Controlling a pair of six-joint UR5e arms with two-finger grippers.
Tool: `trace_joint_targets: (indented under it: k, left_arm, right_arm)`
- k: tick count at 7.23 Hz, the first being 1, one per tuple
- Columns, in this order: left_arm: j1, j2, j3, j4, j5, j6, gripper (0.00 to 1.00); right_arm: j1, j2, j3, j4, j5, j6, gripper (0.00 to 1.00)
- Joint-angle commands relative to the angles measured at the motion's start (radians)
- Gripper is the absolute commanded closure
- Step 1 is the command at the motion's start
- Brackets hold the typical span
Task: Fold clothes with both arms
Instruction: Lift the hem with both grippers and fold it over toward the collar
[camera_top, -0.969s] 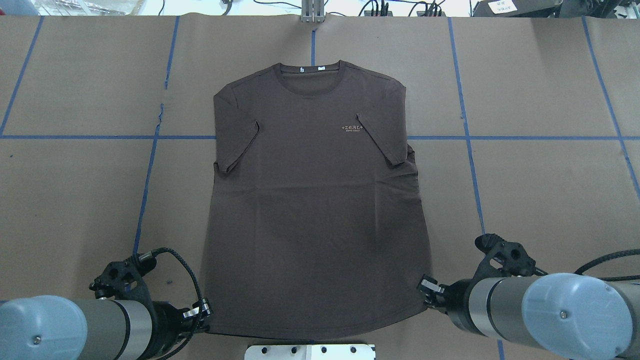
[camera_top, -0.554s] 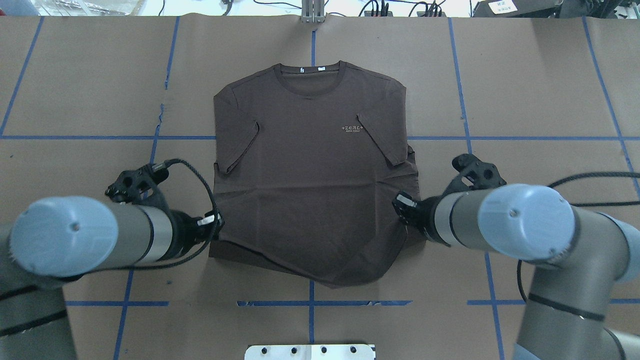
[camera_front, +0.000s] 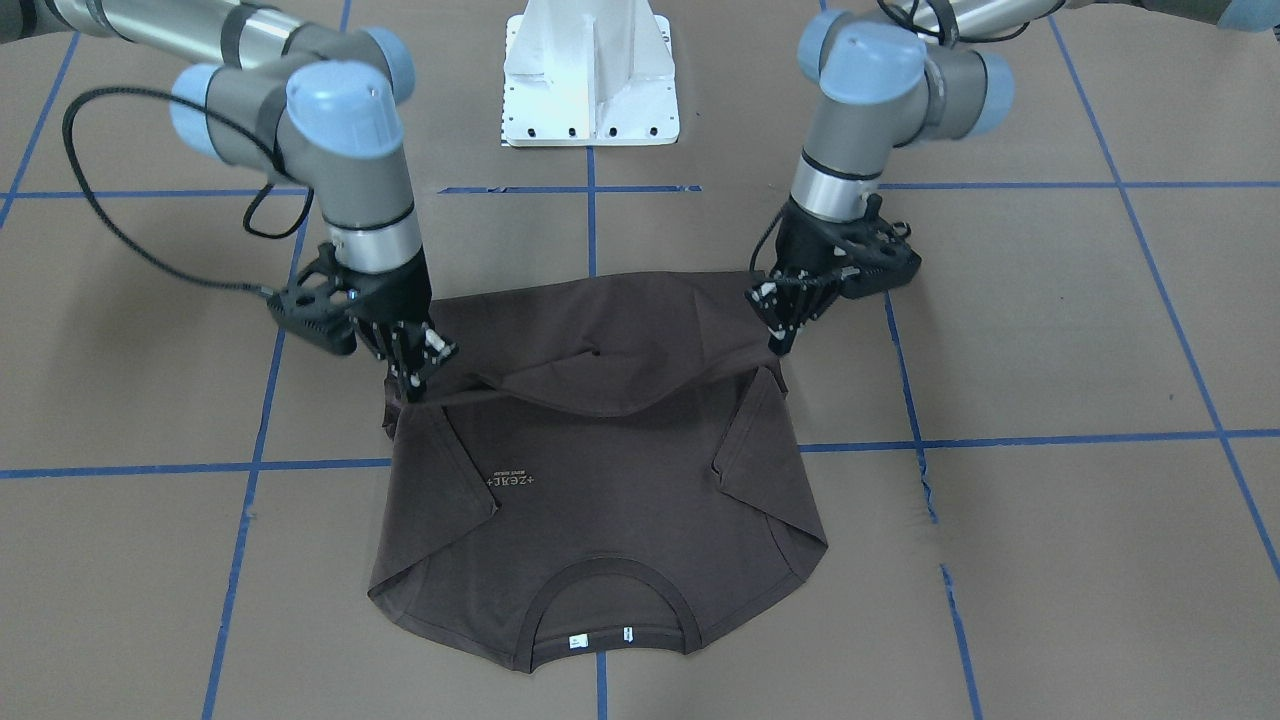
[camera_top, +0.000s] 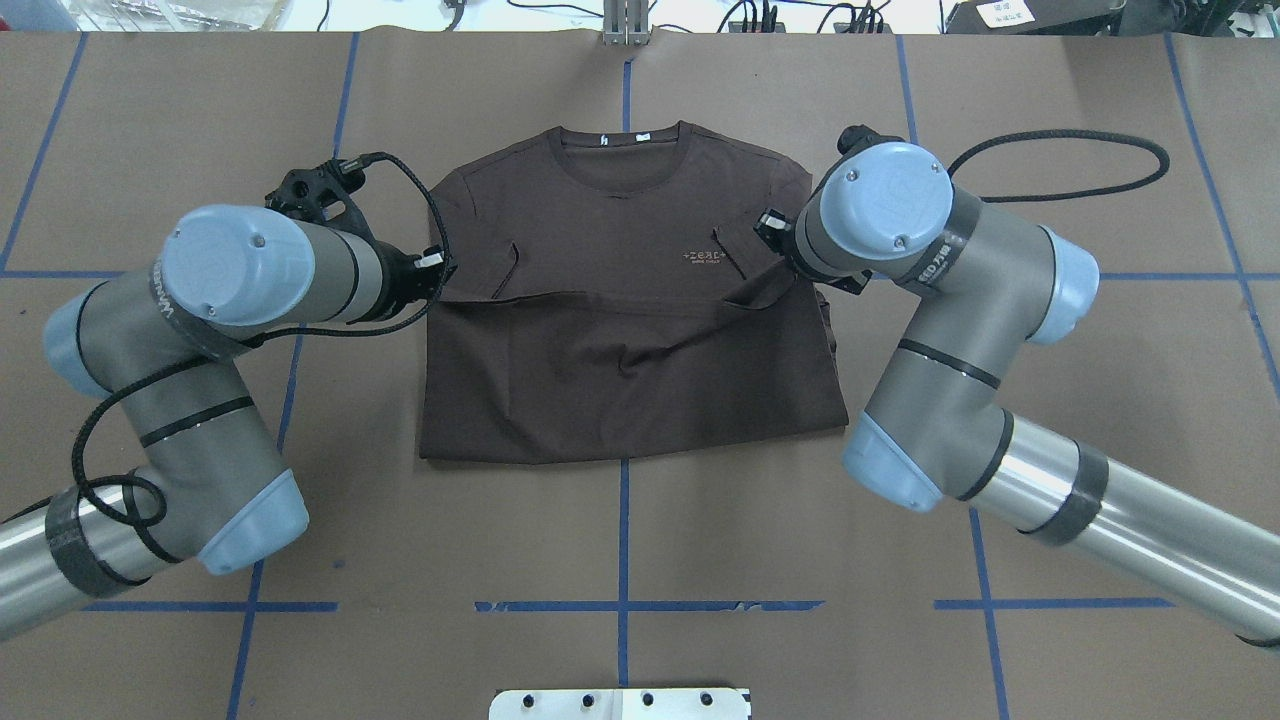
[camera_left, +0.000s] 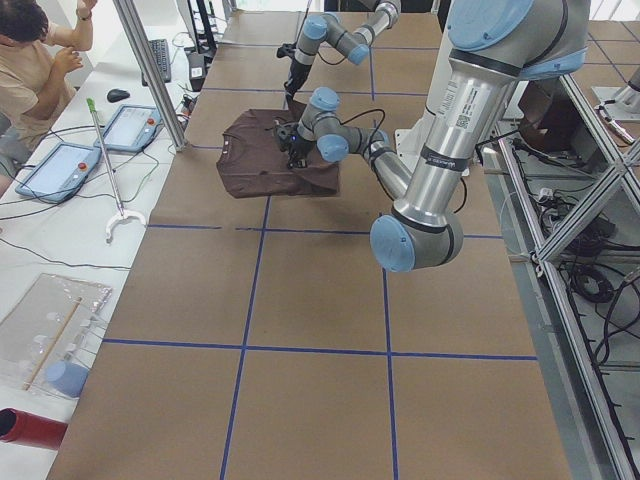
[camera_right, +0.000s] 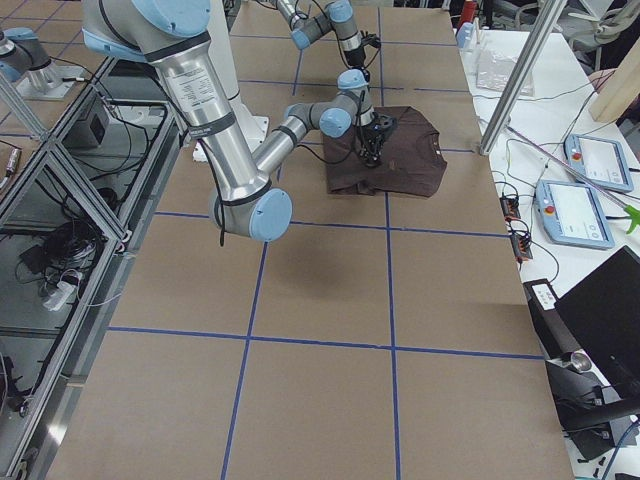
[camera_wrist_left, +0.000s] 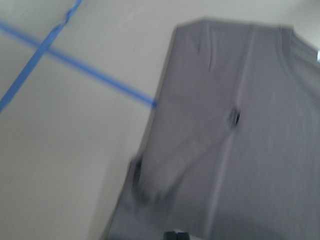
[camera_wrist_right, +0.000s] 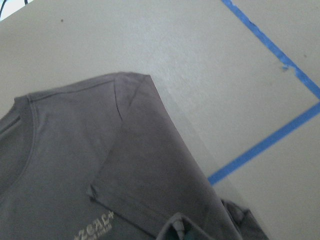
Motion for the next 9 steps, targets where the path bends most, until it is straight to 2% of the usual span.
trace_joint_targets:
  k: [1, 3, 4, 5, 6, 8, 9]
  left_arm:
    - [-0.089, -0.073, 0.111, -0.062, 0.000, 0.036, 1.00]
    - [-0.114, -0.153, 0.248, -0.070, 0.004, 0.071, 1.00]
    - [-0.114, -0.170, 0.311, -0.094, 0.009, 0.079, 1.00]
    - [-0.114, -0.172, 0.370, -0.169, 0.010, 0.082, 1.00]
    - [-0.115, -0.175, 0.408, -0.192, 0.009, 0.082, 1.00]
    - [-0.115, -0.175, 0.423, -0.200, 0.009, 0.081, 1.00]
    - [-0.115, -0.175, 0.423, -0.244, 0.009, 0.078, 0.82]
  right_arm:
    - [0.116, 0.105, -0.191, 0.072, 0.093, -0.068, 1.00]
    - [0.139, 0.194, -0.365, 0.131, 0.095, -0.081, 1.00]
    - [0.148, 0.202, -0.407, 0.170, 0.095, -0.090, 1.00]
    - [0.151, 0.214, -0.435, 0.175, 0.095, -0.092, 1.00]
    - [0.153, 0.242, -0.479, 0.175, 0.097, -0.092, 1.00]
    - [0.141, 0.241, -0.493, 0.176, 0.095, -0.093, 1.00]
    - [0.130, 0.241, -0.522, 0.246, 0.089, -0.092, 0.94]
